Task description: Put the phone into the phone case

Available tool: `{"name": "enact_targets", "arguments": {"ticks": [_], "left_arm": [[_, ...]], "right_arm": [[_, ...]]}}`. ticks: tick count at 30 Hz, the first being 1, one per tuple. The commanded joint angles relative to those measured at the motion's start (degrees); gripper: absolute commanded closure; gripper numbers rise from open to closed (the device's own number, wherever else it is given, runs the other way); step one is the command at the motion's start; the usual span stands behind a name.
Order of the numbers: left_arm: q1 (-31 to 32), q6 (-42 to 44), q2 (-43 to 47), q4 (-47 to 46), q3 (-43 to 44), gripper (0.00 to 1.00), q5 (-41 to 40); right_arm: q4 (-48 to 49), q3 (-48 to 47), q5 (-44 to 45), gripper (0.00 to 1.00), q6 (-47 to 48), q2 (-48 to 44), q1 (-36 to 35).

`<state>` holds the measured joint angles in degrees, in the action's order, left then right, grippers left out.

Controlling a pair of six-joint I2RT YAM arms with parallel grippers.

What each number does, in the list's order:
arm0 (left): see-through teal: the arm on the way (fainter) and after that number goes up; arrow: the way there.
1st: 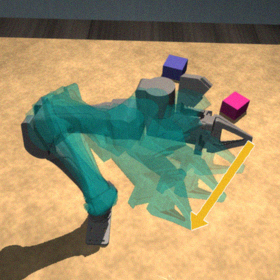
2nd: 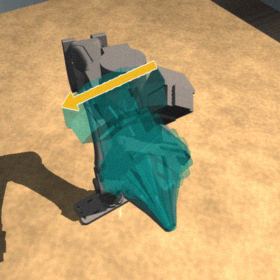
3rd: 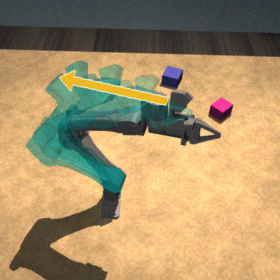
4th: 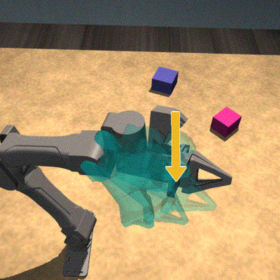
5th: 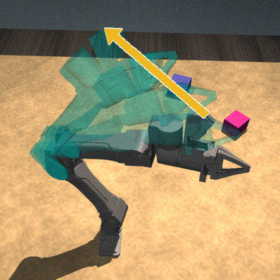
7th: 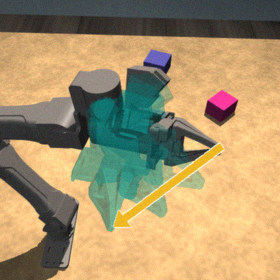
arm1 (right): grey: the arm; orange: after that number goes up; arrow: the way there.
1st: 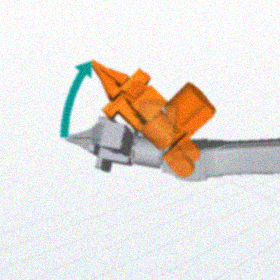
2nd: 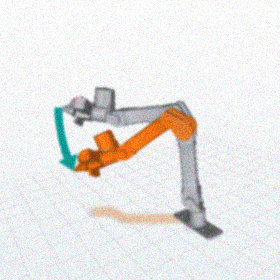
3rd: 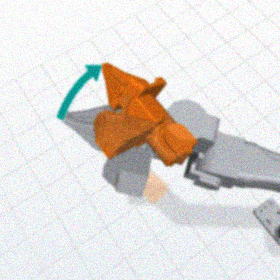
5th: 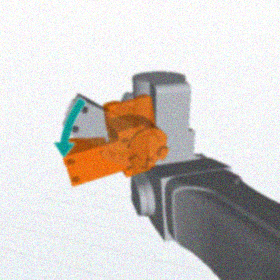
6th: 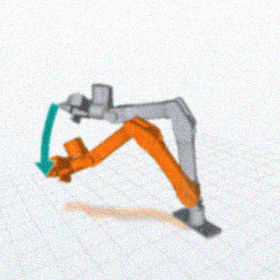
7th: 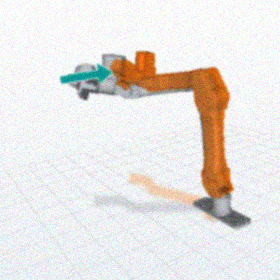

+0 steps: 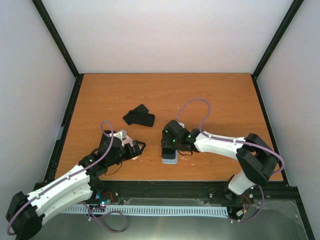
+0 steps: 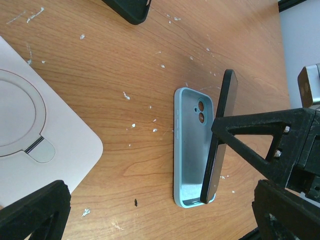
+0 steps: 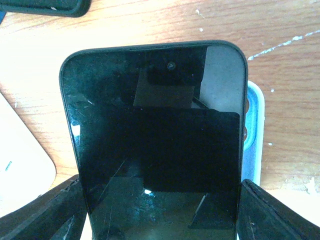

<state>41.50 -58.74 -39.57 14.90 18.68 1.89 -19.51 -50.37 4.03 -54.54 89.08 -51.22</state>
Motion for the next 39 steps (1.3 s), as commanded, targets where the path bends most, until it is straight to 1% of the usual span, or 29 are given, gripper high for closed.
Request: {"name": "enact_targets", "arguments": {"ticks": [1,10,15,24,26,30,35,39], "left_arm": [[-0.3,-0.8,0.4,0.4,0.0,0.01,-0.3],[-0.3,-1.3,0.3,0.2,-0.4,0.01,-0.3],[-0.3,-1.7,-0.2,-0.6,-1.2,0.0,-0.1],[-0.3,-2.0,-0.6,-1.0,-1.3,0.01,0.5],[-0.3,-2.2,-0.7,-1.2,-1.4,0.0,0.6],[-0.3,-2.3,-1.3,-1.7,-1.6,0.0,1.2],[-0.3,-2.3,-2.4,-2.4,-1.4,0.01,1.8],[-0.3,-2.3,-3.8,-2.9,-1.2,0.01,1.9]], "right_arm": [[-0.2,-0.6,2.6,0.48,-1.3,0.3,-1.5],[-2.3,0.0,3.3,0.47,-2.7,1.2,-2.6],[-2.3,0.4,3.1,0.43,-2.9,1.7,-2.7],[-3.1,0.0,4.0,0.42,-2.5,3.5,-3.0],[-3.4,-0.3,3.9,0.4,-2.5,3.8,-3.0],[-3.9,-0.6,3.7,0.33,-2.5,3.6,-3.0],[-4.6,-0.6,4.3,0.19,-2.3,2.0,-3.0],[-5.0,-0.4,4.5,0.13,-0.8,0.1,-2.9]]}}
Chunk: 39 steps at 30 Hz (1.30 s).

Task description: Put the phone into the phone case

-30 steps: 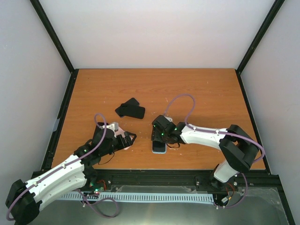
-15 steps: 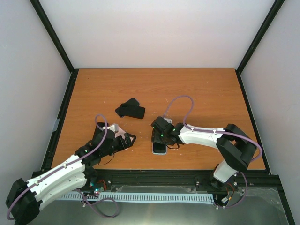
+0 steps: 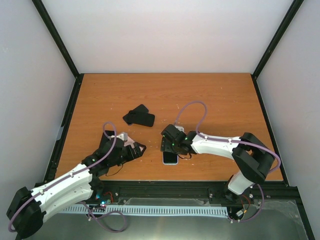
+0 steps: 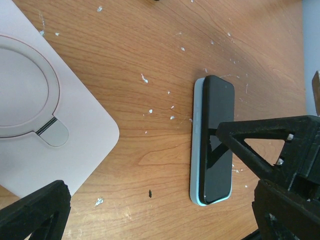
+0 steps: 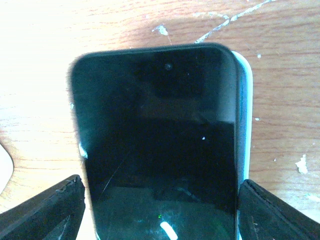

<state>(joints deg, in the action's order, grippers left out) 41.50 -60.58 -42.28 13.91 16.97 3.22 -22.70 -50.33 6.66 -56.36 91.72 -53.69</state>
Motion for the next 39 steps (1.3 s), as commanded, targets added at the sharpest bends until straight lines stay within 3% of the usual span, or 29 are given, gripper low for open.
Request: {"name": "enact_targets", "arguments": {"ticks": [1,8,17,25,34,39], "left_arm": [[-0.3,-0.3,-1.5,-2.1,0.7,0.01,0.6],[-0.3,1.2,-6.3,-3.7,3.5,0.04,1.6],[-0.3,3.7,-19.2,-10.4,9.4,0.17,5.8],[-0.3,4.1,-30.7,-15.1,12.6,0.27,9.3],[-0.3,4.3,-34.7,-16.8,14.2,0.29,9.9],[-0.3,4.6,-35.7,-16.9,14.6,0.31,9.4]], "right_arm": [[-1.9,-0.4,1.9,0.13,1.5,-3.0,-0.4],[1.7,3.1,-0.8,0.13,5.2,-7.0,2.5],[12.9,10.2,-6.6,0.4,10.1,-11.2,9.7],[16.8,8.4,-15.0,0.45,14.3,-6.3,17.3],[17.9,5.9,-18.8,0.52,16.2,0.9,19.3],[19.5,7.8,-20.5,0.64,15.4,3.5,19.2]]}}
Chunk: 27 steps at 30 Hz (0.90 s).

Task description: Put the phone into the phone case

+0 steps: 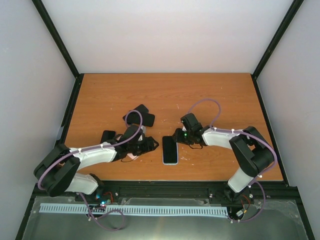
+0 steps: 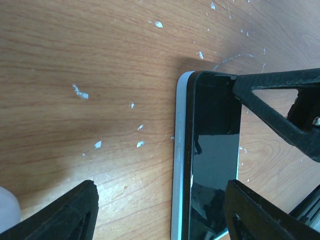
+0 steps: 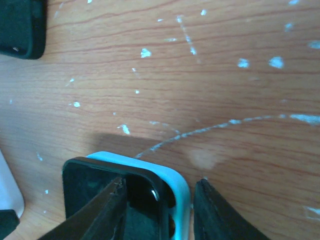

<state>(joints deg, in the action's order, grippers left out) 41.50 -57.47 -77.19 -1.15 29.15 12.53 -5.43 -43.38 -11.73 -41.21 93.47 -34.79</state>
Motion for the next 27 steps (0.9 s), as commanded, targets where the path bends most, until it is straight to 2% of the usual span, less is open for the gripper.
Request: {"name": "enact_targets", "arguments": {"ticks": [1,8,10,17,21,27], "left_arm": [[-0.3,1.5,-1.0,-2.1,2.4,0.32,0.1],[-0.3,1.9,-3.4,-3.5,4.0,0.37,0.8],[-0.3,1.9,-4.4,-4.0,4.7,0.38,1.4],[-0.3,2.9,-8.6,-7.4,6.6,0.47,5.0],[-0.3,3.0,-11.1,-9.3,7.0,0.57,6.2],[-0.3,3.5,-15.4,-11.1,8.6,0.66,8.1]], "right_arm": [[2.4,1.4,-2.4,0.68,0.3,1.8,0.3],[2.5,5.2,-2.2,0.8,-0.1,-0.6,0.3],[2.2,5.7,-2.1,0.81,-0.3,-1.5,0.2],[2.0,8.0,-3.0,0.69,-1.5,-7.5,0.3],[3.6,10.6,-4.7,0.67,-2.8,-9.9,0.2],[7.0,13.4,-6.6,0.67,-4.3,-9.7,0.3]]}}
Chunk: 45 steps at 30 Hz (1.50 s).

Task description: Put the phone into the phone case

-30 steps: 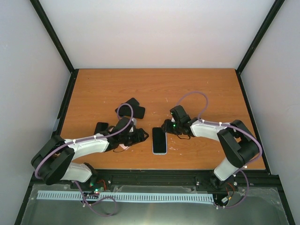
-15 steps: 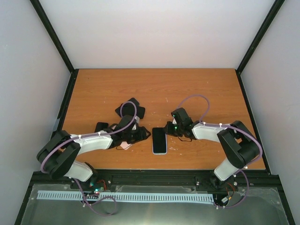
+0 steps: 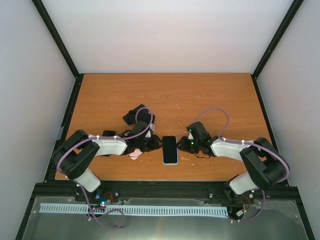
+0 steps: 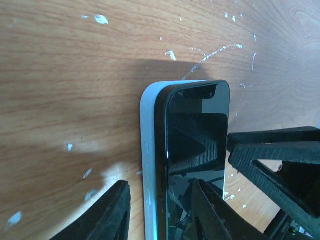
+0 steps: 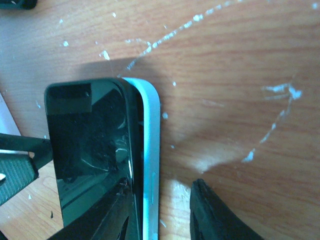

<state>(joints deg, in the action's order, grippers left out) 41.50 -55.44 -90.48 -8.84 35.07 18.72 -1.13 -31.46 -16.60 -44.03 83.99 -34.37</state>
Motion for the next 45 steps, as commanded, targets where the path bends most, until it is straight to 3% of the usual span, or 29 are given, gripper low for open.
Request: {"name": "enact_targets", "arguments": {"ticks": [1,9,16,24,30,45], "left_arm": [[-0.3,1.6,-2.8,-3.7,2.9,0.68,2.3],[-0.2,2.2,-5.9,-6.4,3.4,0.8,4.8],[1.3,2.8,-8.1,-7.2,4.7,0.83,6.0],[2.0,2.7,-6.8,-6.5,4.2,0.75,4.9],[2.0,1.8,-4.3,-6.8,1.9,0.63,4.3],[2.1,0.2,-1.3,-10.6,-3.6,0.56,5.4]], "right_arm": [[3.2,1.6,-2.0,0.67,-1.6,0.0,-0.2],[8.0,2.5,-4.0,0.68,-2.2,3.3,-0.1],[14.8,3.1,-7.3,0.68,-2.9,5.5,-0.2],[18.5,3.8,-8.7,0.69,-4.3,2.6,-0.2],[22.8,5.7,-11.5,0.69,-7.2,0.8,-0.2],[31.6,9.1,-16.0,0.67,-13.3,-0.5,-0.2]]}}
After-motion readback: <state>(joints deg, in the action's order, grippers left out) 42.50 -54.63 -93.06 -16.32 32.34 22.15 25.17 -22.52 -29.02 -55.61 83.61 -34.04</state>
